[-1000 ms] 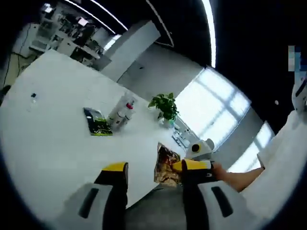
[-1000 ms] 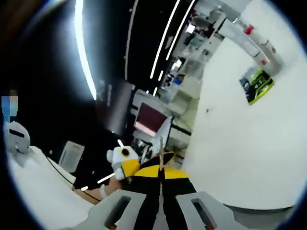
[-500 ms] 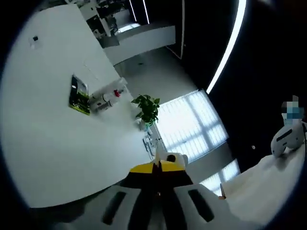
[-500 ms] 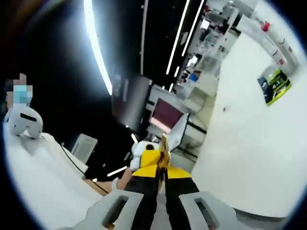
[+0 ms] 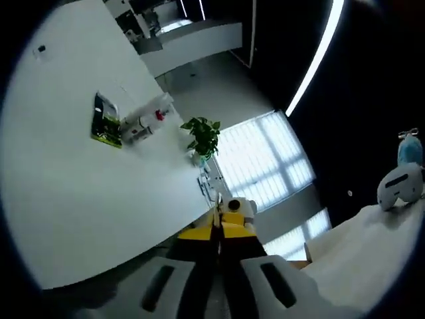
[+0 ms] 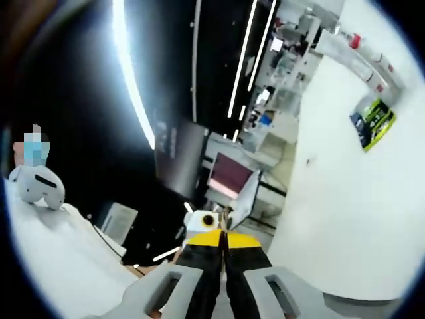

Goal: Arrange the skincare products in the storage area until every visible bottle or jar stands upright without overlapping.

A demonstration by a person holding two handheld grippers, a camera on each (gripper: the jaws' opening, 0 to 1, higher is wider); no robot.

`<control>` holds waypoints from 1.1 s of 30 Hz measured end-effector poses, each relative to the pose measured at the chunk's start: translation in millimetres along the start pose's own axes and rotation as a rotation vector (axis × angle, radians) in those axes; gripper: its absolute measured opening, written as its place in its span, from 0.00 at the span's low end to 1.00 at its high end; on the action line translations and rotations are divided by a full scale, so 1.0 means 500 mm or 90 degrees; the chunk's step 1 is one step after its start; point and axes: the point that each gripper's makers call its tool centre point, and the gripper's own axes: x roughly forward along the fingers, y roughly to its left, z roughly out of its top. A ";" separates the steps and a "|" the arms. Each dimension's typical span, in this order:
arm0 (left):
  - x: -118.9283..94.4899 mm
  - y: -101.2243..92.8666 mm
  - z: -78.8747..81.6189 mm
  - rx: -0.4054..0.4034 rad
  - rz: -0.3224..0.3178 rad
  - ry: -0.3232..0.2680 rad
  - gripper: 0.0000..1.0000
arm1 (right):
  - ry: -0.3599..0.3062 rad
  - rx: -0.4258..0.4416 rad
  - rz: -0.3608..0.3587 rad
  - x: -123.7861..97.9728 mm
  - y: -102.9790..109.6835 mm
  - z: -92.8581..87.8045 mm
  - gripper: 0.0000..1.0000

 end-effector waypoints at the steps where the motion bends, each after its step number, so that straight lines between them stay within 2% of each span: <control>1: -0.001 0.000 0.000 0.007 0.000 0.002 0.00 | 0.000 0.003 0.002 0.000 0.001 0.000 0.00; 2: -0.001 0.000 0.000 0.014 0.001 0.004 0.00 | 0.002 0.003 0.000 -0.001 -0.001 0.000 0.00; 4: -0.003 0.005 -0.007 -0.008 0.018 -0.004 0.00 | 0.005 0.004 -0.004 -0.001 -0.006 -0.001 0.00; 7: -0.011 0.003 -0.013 0.039 0.026 0.007 0.00 | 0.034 -0.082 -0.025 0.002 -0.006 -0.010 0.00; 8: -0.015 0.008 -0.006 0.030 0.032 -0.005 0.00 | 0.046 -0.116 -0.047 0.001 -0.011 -0.011 0.03; 10: -0.023 0.019 0.008 0.011 0.043 -0.029 0.00 | 0.071 -0.185 -0.091 0.000 -0.022 -0.012 0.17; 11: -0.029 0.022 0.014 0.002 0.043 -0.043 0.00 | 0.078 -0.202 -0.106 -0.002 -0.025 -0.010 0.23; 12: -0.035 0.026 0.020 -0.006 0.043 -0.056 0.00 | 0.084 -0.218 -0.120 -0.003 -0.028 -0.009 0.27; 13: -0.041 0.030 0.026 -0.015 0.043 -0.070 0.00 | 0.091 -0.234 -0.135 -0.005 -0.032 -0.007 0.26; 16: -0.054 0.053 0.029 -0.031 0.057 -0.084 0.00 | 0.130 -0.334 -0.154 -0.014 -0.035 -0.011 0.24; 19: -0.056 0.075 0.045 -0.035 0.081 -0.088 0.00 | 0.170 -0.489 -0.178 -0.025 -0.047 -0.018 0.48; 20: -0.056 0.081 0.057 -0.033 0.087 -0.094 0.00 | 0.179 -0.481 -0.194 -0.029 -0.059 -0.024 0.53; 21: -0.057 0.088 0.069 -0.031 0.094 -0.100 0.00 | 0.187 -0.474 -0.210 -0.033 -0.070 -0.030 0.55; 22: -0.058 0.094 0.080 -0.029 0.100 -0.106 0.00 | 0.195 -0.466 -0.226 -0.037 -0.082 -0.036 0.52; 24: -0.057 0.106 0.102 -0.030 0.104 -0.116 0.00 | 0.242 -0.511 -0.273 -0.046 -0.109 -0.047 0.49; 25: -0.057 0.112 0.112 -0.030 0.105 -0.122 0.00 | 0.266 -0.534 -0.296 -0.051 -0.122 -0.053 0.51; 26: -0.055 0.125 0.120 -0.036 0.114 -0.118 0.00 | 0.277 -0.564 -0.311 -0.052 -0.128 -0.052 0.55; 28: -0.052 0.151 0.137 -0.048 0.132 -0.111 0.00 | 0.299 -0.624 -0.340 -0.054 -0.141 -0.051 0.55; 31: -0.042 0.173 0.174 -0.046 0.139 -0.109 0.00 | 0.311 -0.653 -0.379 -0.072 -0.167 -0.051 0.48; 33: -0.035 0.196 0.203 -0.038 0.156 -0.109 0.00 | 0.331 -0.690 -0.395 -0.081 -0.180 -0.050 0.54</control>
